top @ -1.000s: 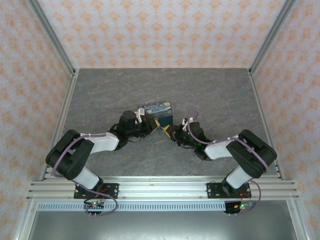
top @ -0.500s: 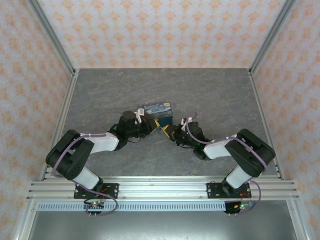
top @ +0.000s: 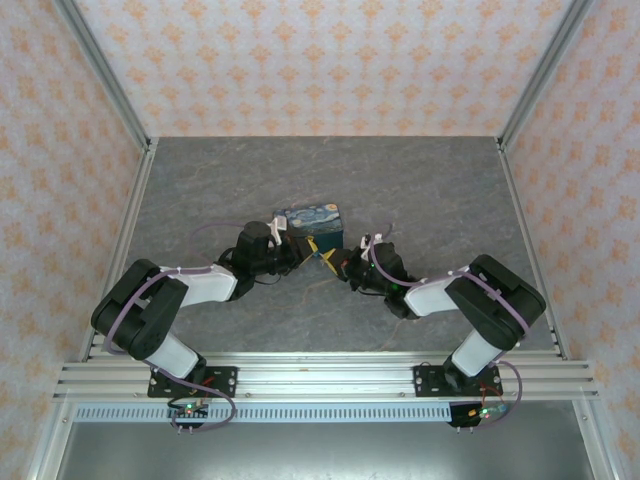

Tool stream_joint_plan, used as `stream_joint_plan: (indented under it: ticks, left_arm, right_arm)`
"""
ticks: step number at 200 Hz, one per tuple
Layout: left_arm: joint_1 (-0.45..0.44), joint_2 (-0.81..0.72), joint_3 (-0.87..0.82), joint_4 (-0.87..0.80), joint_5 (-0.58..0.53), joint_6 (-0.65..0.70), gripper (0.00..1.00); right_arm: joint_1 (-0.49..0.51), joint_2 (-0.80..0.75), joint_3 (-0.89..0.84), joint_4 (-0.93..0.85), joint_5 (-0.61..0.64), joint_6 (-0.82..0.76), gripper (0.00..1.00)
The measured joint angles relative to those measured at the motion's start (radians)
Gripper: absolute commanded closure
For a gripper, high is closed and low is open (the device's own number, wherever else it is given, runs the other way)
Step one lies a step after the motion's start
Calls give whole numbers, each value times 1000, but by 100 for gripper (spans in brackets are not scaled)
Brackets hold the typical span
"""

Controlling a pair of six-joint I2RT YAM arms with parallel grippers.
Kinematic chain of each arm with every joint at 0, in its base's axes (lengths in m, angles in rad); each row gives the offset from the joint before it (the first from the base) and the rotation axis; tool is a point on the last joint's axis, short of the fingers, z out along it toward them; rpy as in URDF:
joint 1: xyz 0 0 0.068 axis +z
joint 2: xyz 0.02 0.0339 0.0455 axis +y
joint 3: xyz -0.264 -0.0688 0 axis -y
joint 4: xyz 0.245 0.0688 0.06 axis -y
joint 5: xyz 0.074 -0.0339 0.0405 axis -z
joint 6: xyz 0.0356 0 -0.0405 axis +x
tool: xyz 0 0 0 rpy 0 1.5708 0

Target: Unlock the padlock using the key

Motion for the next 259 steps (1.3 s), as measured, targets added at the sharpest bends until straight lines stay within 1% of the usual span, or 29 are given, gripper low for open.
stream_joint_plan:
  ticks: [97, 259]
  left_arm:
    - [-1, 0, 0, 0, -40, -48, 100]
    - [-1, 0, 0, 0, -45, -60, 100]
  right_arm:
    - [0, 0, -13, 5, 34, 11, 100]
    - [17, 47, 32, 5, 35, 27, 100]
